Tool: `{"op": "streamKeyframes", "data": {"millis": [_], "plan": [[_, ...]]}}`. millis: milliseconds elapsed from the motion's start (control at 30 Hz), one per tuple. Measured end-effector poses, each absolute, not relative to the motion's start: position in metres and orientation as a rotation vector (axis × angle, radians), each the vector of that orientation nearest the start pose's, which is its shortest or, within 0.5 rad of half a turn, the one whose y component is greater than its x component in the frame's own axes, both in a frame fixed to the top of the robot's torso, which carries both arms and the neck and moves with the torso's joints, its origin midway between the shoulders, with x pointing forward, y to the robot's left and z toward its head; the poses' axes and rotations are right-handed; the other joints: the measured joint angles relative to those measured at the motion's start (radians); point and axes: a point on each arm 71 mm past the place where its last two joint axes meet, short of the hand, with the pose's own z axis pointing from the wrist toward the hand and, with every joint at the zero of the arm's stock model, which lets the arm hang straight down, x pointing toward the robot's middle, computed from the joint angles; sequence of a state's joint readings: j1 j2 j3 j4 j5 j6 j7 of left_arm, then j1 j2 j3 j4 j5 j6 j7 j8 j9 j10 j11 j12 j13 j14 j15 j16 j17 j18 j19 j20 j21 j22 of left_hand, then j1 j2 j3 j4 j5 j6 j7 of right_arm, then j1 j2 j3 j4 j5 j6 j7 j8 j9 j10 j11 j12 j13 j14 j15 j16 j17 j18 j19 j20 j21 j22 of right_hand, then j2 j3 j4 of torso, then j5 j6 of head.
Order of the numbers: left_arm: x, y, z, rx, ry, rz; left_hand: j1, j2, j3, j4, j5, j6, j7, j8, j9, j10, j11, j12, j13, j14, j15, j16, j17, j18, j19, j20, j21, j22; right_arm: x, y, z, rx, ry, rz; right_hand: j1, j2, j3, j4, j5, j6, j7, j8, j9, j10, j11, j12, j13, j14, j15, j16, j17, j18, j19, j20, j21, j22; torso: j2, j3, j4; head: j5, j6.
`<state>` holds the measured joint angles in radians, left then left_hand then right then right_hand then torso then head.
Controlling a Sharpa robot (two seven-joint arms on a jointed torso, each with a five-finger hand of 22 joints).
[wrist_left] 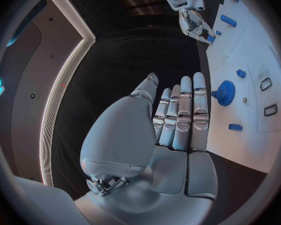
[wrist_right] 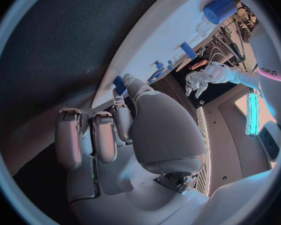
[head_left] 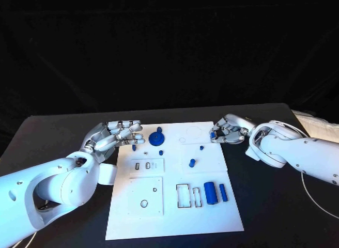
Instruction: Assemble the parts on the task board
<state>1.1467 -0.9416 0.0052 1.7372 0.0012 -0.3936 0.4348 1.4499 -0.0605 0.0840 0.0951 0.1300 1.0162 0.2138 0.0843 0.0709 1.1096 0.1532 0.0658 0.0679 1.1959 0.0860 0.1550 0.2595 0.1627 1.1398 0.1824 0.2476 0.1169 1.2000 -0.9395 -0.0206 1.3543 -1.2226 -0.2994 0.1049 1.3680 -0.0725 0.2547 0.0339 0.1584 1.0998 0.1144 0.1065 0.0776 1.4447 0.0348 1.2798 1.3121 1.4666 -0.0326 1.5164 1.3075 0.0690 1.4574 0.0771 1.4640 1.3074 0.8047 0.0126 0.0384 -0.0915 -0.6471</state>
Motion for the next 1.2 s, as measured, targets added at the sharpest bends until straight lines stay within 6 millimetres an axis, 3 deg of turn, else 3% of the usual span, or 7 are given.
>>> {"op": "streamKeyframes", "data": {"millis": [267,567,833,1033,1200], "plan": [[0.446,0.2,-0.167,-1.129,1.377,-1.613,0.0,0.0,0.0,0.0,0.0,0.0,0.0,0.0,0.0,0.0,0.0,0.0,0.0,0.0,0.0,0.0,0.002,0.0,0.0,0.0,0.0,-0.001,0.51,-0.296,-0.182,0.069,1.638,0.662,0.002,0.017,0.028,-0.012,-0.022,0.032,-0.009,0.014,0.0,0.005,-0.016,0.005,-0.004,0.0,-0.018,0.004,0.0,0.0,0.003,-0.015,0.004,0.0,0.0,0.0,0.0005,-0.002,-0.002],[0.448,0.201,-0.167,-1.131,1.376,-1.608,0.0,0.0,0.003,-0.003,0.0,0.0,0.0,0.0,0.0,0.0,0.0,0.0,0.0,0.0,0.0,0.0,0.002,0.0,0.0,0.0,0.0,-0.001,0.501,-0.28,-0.166,0.085,1.593,0.685,-0.007,0.031,0.048,-0.02,-0.035,0.033,-0.008,0.014,0.0,0.002,-0.02,0.0,0.001,0.0,-0.018,0.004,0.0,0.0,0.003,-0.018,0.004,0.001,-0.002,-0.0008,0.0011,0.0,-0.003],[0.454,0.21,-0.171,-1.151,1.362,-1.581,0.0,0.0,0.003,-0.003,0.0,0.0,0.0,0.0,0.0,0.0,0.0,0.0,0.001,0.0,0.0,0.0,0.002,0.0,0.0,0.0,0.0,-0.001,0.488,-0.22,-0.152,0.121,1.608,0.762,-0.016,0.04,0.052,-0.021,-0.032,0.033,-0.008,0.014,0.0,-0.003,-0.024,-0.026,0.011,0.0,-0.018,0.004,0.0,0.0,0.0,-0.022,0.004,0.001,-0.006,-0.0023,-0.001,0.009,-0.006],[0.458,0.215,-0.173,-1.169,1.354,-1.571,0.0,0.0,0.003,-0.003,0.0,0.0,0.0,0.0,0.0,0.0,0.0,0.0,0.001,0.0,0.0,0.0,0.002,0.0,0.0,0.0,0.0,-0.001,0.481,-0.17,-0.154,0.088,1.634,0.799,-0.02,0.044,0.052,-0.021,-0.032,0.033,-0.008,0.013,0.0,-0.003,-0.024,-0.028,0.014,0.0,-0.018,0.004,0.001,0.0,0.0,-0.022,0.004,0.001,-0.01,-0.0061,0.003,0.021,-0.016],[0.459,0.217,-0.174,-1.178,1.351,-1.568,0.0,0.0,0.003,-0.003,0.0,0.0,0.0,0.0,0.0,0.0,0.0,0.0,0.001,0.0,0.0,0.0,0.002,0.0,0.0,0.0,0.0,-0.001,0.473,-0.141,-0.162,0.043,1.654,0.804,-0.021,0.045,0.055,-0.019,-0.032,0.033,-0.008,0.012,0.0,-0.003,-0.024,-0.029,0.014,0.0,-0.018,0.004,0.001,0.0,0.0,-0.022,0.004,0.001,-0.013,-0.0096,0.0082,0.035,-0.031]]}}
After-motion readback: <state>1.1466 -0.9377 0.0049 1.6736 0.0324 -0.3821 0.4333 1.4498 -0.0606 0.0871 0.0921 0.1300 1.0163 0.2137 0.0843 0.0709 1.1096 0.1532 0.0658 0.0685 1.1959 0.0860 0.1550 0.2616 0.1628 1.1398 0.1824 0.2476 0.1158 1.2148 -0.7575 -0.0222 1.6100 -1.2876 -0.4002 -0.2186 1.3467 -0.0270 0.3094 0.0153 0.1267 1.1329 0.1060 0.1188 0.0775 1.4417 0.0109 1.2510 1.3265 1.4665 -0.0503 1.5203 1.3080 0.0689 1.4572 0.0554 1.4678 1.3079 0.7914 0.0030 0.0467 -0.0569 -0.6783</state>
